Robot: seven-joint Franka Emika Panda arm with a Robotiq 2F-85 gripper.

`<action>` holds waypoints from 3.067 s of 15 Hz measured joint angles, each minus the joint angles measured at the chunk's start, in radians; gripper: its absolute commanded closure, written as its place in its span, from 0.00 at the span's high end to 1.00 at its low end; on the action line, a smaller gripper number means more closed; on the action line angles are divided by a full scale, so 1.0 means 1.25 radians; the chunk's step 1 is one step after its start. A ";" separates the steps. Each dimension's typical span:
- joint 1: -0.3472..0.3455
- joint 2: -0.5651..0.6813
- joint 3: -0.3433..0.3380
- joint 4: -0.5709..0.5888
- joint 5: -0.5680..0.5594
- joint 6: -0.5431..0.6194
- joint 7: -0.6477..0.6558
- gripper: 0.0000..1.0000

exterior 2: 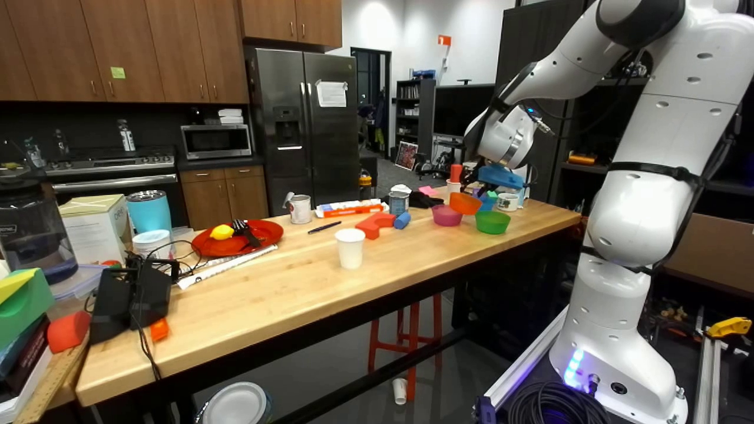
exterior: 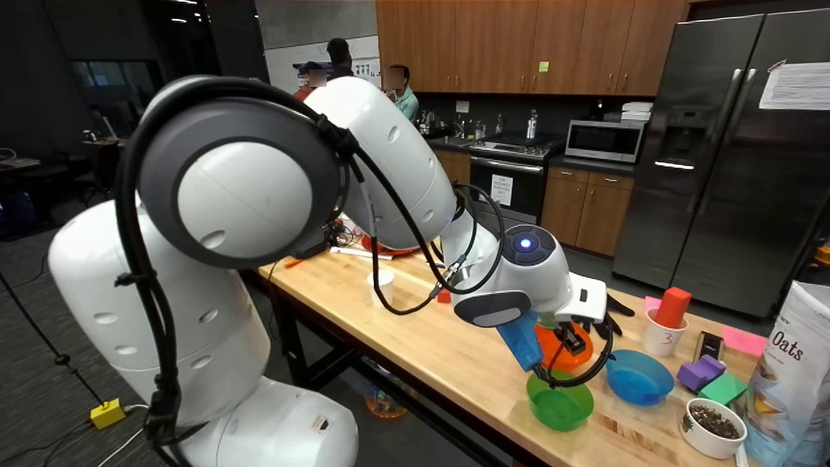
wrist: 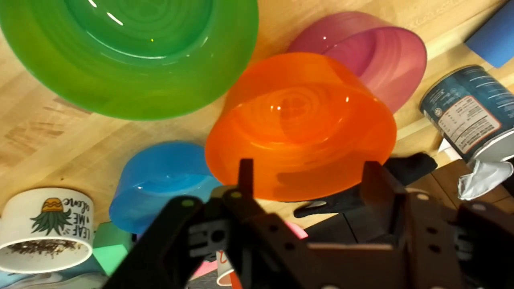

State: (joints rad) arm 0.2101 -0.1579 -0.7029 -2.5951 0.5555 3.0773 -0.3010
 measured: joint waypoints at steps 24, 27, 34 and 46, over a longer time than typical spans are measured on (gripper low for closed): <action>0.177 0.009 -0.095 0.014 0.173 -0.059 -0.083 0.01; 0.190 0.010 -0.106 0.015 0.199 -0.061 -0.100 0.01; 0.190 0.011 -0.125 0.024 0.201 -0.061 -0.117 0.01; 0.168 0.020 -0.122 0.030 0.145 0.091 -0.119 0.01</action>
State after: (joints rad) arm 0.4200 -0.1329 -0.8556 -2.5570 0.7371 3.1909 -0.4501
